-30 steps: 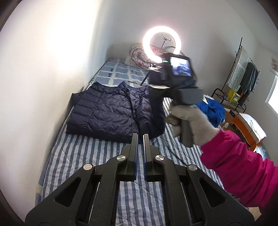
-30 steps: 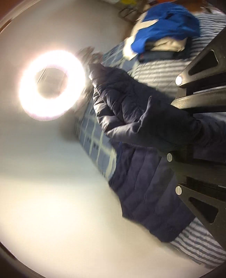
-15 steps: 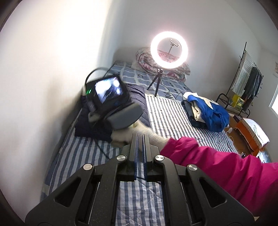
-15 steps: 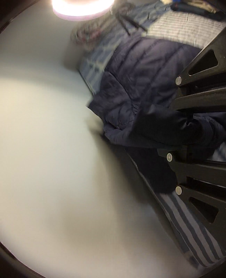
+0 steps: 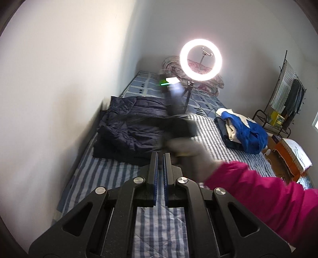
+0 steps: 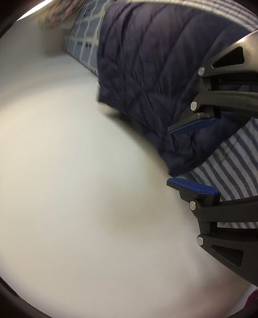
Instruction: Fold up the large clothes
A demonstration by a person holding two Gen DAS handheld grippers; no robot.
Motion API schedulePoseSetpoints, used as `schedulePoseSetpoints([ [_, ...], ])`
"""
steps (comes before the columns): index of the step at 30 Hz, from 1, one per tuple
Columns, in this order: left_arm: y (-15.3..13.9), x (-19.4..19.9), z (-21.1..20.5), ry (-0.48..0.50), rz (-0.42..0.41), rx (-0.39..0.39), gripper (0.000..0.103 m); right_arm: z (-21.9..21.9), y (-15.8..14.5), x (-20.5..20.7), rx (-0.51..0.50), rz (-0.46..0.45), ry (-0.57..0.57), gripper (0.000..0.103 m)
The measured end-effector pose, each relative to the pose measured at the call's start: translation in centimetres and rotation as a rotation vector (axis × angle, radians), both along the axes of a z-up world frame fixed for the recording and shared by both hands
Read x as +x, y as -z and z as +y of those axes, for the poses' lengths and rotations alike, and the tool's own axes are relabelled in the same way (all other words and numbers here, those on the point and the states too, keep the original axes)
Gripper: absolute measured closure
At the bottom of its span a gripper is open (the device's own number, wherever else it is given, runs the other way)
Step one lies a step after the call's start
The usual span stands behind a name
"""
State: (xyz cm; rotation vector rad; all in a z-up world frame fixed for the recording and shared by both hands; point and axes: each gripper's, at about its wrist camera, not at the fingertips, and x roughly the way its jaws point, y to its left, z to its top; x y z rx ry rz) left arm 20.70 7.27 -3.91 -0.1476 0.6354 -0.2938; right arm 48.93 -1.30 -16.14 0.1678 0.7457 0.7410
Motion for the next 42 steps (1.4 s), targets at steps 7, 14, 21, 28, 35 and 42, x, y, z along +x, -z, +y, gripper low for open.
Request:
schedulePoseSetpoints([
  [7, 2.3, 4.8, -0.3, -0.026, 0.06, 0.142, 0.101, -8.7, 0.1, 0.4, -0.136, -0.015, 0.171, 0.059],
  [14, 4.5, 13.0, -3.4, -0.018, 0.012, 0.331, 0.101, -12.6, 3.3, 2.3, -0.175, 0.037, 0.221, 0.059],
  [21, 10.2, 19.9, -0.7, -0.16, 0.102, 0.482, 0.101, -12.7, 4.3, 2.9, -0.186, 0.045, 0.209, 0.059],
  [28, 17.4, 20.9, 0.1, -0.157, 0.218, 0.659, 0.101, -12.2, 7.8, 5.7, -0.219, 0.122, 0.188, 0.06],
  [35, 17.6, 20.6, 0.7, -0.159, 0.219, 0.62, 0.101, -16.1, 7.0, 5.4, -0.06, 0.055, 0.223, 0.02],
  [42, 17.0, 20.0, 1.6, -0.169, 0.221, 0.598, 0.101, -21.6, 10.3, 8.0, 0.199, 0.29, 0.312, 0.017],
])
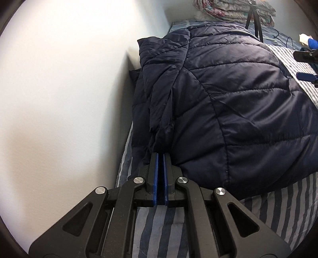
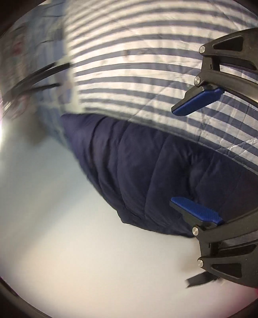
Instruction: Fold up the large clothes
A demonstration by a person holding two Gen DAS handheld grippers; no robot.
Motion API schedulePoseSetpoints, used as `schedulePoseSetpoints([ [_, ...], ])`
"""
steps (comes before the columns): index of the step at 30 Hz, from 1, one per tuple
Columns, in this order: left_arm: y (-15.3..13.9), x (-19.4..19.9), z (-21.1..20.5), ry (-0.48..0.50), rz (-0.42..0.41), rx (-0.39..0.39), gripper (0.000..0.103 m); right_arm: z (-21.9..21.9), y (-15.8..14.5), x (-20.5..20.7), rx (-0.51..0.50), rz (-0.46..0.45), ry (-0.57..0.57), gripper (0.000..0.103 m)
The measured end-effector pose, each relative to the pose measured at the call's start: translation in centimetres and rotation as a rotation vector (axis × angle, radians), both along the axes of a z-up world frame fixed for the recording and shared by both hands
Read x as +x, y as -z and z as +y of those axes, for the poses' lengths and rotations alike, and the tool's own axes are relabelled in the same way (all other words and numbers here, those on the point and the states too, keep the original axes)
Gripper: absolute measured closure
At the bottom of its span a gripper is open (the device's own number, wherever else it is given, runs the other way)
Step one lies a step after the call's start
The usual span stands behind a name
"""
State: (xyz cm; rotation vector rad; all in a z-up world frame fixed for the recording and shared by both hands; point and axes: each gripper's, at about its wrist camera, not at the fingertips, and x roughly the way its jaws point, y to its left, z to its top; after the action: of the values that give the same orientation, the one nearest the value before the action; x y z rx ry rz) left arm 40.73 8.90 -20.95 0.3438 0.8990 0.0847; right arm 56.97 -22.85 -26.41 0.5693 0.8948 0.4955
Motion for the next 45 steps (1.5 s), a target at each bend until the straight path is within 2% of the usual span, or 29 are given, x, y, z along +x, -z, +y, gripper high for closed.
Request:
schedulePoseSetpoints([
  [4, -0.1, 0.0, -0.4, 0.003, 0.0, -0.004, 0.101, 0.3, 2.0, 0.7, 0.116, 0.066, -0.034, 0.017],
  [7, 0.2, 0.7, -0.5, 0.004, -0.001, -0.004, 0.101, 1.3, 2.7, 0.9, 0.173, 0.079, -0.064, 0.016],
  [9, 0.3, 0.7, -0.5, 0.004, -0.004, -0.003, 0.101, 2.9, 2.9, 0.8, 0.199, 0.078, -0.125, 0.015],
  [12, 0.4, 0.8, -0.5, 0.006, -0.003, 0.001, 0.101, 5.7, 2.8, 0.7, 0.116, 0.075, -0.191, 0.011],
  [14, 0.4, 0.8, -0.6, 0.005, -0.002, 0.006, 0.101, 7.3, 2.5, 0.6, 0.051, 0.08, -0.215, 0.016],
  [15, 0.4, 0.8, -0.6, 0.004, -0.001, 0.007, 0.101, 7.5, 2.4, 0.6, 0.042, 0.085, -0.21, 0.024],
  [17, 0.3, 0.7, -0.7, 0.006, 0.001, 0.005, 0.101, 7.5, 2.3, 0.2, 0.037, 0.109, -0.189, 0.041],
  [19, 0.1, 0.6, -0.7, 0.01, 0.004, -0.003, 0.101, 6.7, 2.1, 0.4, 0.064, 0.135, -0.167, 0.068],
  [21, 0.0, 0.6, -0.8, 0.017, 0.008, -0.008, 0.101, 6.3, 1.3, 0.0, 0.072, 0.126, -0.169, 0.077],
  [25, -0.2, 0.7, -0.8, 0.019, 0.018, -0.004, 0.101, 7.7, -1.2, -0.7, -0.018, 0.096, -0.164, 0.084],
  [28, -0.8, 0.4, -0.6, 0.014, 0.032, -0.045, 0.101, 8.6, -2.2, -0.5, -0.017, 0.117, -0.158, 0.085],
  [33, -2.3, -1.4, -0.8, 0.07, 0.065, -0.14, 0.101, 5.2, -4.0, -2.4, -0.04, 0.115, -0.188, 0.085],
  [36, -3.5, -2.7, -0.9, 0.111, 0.089, -0.254, 0.101, 2.9, -4.6, -4.3, -0.065, 0.132, -0.208, 0.085],
  [37, -4.0, -2.9, -0.8, 0.124, 0.1, -0.322, 0.101, 2.0, -4.7, -5.1, -0.083, 0.135, -0.213, 0.085],
  [39, -4.6, -3.0, -0.6, 0.142, 0.124, -0.412, 0.1, 0.4, -4.8, -6.2, -0.129, 0.136, -0.218, 0.085],
  [40, -5.0, -2.8, -0.6, 0.159, 0.141, -0.47, 0.097, -0.7, -4.8, -6.8, -0.149, 0.141, -0.215, 0.085],
  [41, -5.2, -2.7, -0.6, 0.168, 0.15, -0.505, 0.08, -1.7, -4.7, -7.2, -0.161, 0.147, -0.213, 0.085],
  [42, -5.4, -2.4, -0.7, 0.175, 0.159, -0.546, 0.052, -2.5, -4.6, -7.5, -0.171, 0.152, -0.207, 0.085],
  [43, -5.7, -1.9, -0.7, 0.18, 0.161, -0.591, 0.042, -3.2, -4.5, -7.7, -0.18, 0.156, -0.203, 0.085],
  [45, -6.2, -1.2, -1.1, 0.199, 0.161, -0.645, 0.039, -4.3, -4.4, -7.9, -0.218, 0.155, -0.202, 0.085],
])
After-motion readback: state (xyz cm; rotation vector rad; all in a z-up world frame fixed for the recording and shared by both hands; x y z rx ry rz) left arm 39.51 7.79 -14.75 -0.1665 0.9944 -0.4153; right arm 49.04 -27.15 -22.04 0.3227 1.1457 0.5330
